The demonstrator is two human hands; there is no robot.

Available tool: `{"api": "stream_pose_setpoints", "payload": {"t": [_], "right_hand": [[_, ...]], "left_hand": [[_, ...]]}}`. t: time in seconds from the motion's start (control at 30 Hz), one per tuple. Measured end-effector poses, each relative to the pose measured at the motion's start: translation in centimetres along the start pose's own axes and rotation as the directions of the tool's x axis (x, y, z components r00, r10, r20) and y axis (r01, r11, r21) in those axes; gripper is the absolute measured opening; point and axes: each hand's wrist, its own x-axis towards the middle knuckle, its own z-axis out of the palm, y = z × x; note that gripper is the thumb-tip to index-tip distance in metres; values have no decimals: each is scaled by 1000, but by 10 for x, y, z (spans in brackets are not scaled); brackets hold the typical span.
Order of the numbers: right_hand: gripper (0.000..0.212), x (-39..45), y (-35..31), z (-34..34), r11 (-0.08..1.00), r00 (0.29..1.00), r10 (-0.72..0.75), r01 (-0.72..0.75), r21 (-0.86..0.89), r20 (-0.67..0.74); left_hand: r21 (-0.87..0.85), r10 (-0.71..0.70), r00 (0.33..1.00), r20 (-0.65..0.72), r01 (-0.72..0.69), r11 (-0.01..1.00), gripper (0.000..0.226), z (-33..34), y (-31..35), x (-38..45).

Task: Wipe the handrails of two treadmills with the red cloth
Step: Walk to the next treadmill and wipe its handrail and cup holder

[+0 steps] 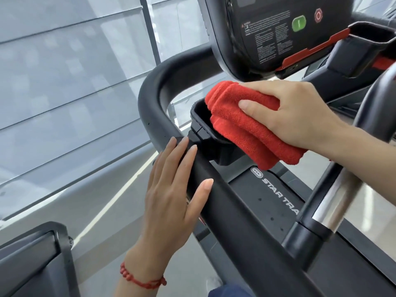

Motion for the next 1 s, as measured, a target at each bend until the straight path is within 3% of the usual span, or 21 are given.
{"api": "stream_pose_setpoints", "payload": {"t": [0.37,0.7,1.0], "right_hand": [[30,-1,-63,-1,999,999,-50,50,20,-8],[34,-42,-162,54,998,1000,-13,12,-55,-9],[34,-112,-219,135,966,961,255,-247,81,-107]], "left_hand": [[94,59,998,-10,-57,994,60,-39,-38,-15],[53,124,992,36,-125,991,57,-108,-102,-71],[-5,151,973,174,-153,988,64,-144,-154,-137]]}}
